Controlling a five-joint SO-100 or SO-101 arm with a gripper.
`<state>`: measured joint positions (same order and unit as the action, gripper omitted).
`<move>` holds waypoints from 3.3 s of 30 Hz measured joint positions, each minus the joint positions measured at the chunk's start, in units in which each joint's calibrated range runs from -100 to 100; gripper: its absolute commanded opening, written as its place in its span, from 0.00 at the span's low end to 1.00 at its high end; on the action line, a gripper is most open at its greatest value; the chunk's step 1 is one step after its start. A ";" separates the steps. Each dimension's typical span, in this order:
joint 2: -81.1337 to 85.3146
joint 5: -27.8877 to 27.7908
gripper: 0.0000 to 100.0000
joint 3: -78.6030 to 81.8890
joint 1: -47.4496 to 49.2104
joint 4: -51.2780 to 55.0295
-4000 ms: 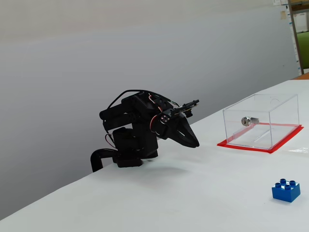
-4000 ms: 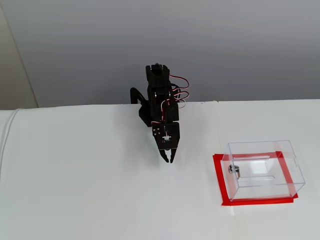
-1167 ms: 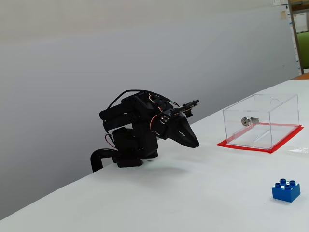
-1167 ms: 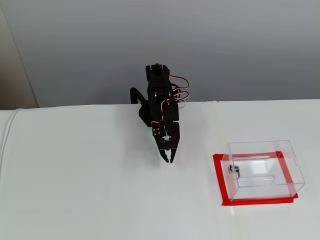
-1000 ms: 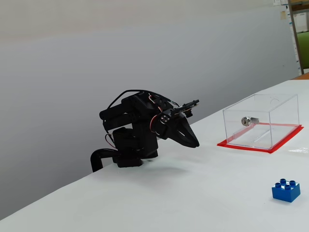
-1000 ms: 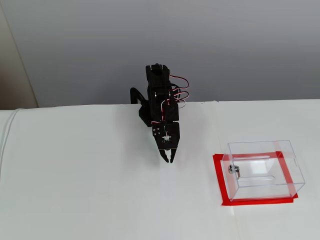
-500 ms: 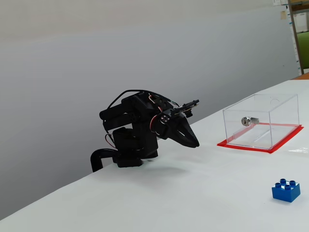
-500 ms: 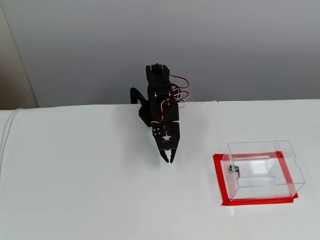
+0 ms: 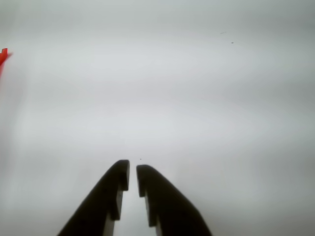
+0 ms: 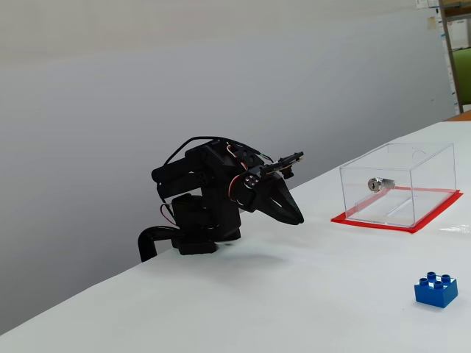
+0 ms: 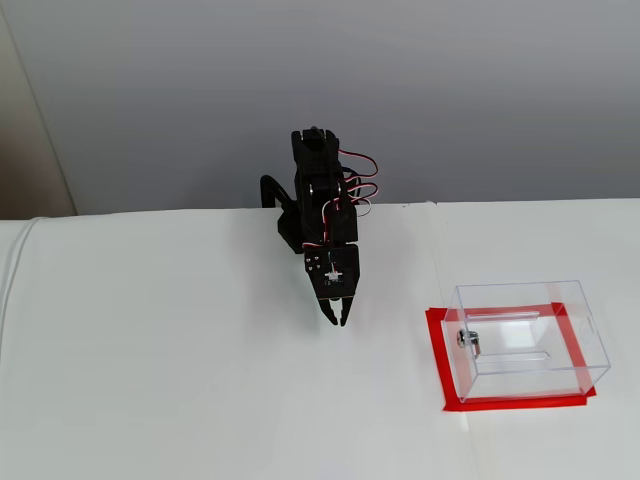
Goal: Pick the blue lego brick and place it into the transparent box
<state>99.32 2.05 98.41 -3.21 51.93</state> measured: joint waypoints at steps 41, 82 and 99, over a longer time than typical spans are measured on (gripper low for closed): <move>0.00 0.34 0.02 -1.77 10.68 0.60; -55.90 0.34 0.02 -37.42 -4.49 -13.02; -78.90 -1.22 0.19 -58.87 -4.59 -14.65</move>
<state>20.42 0.83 39.54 -7.80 37.28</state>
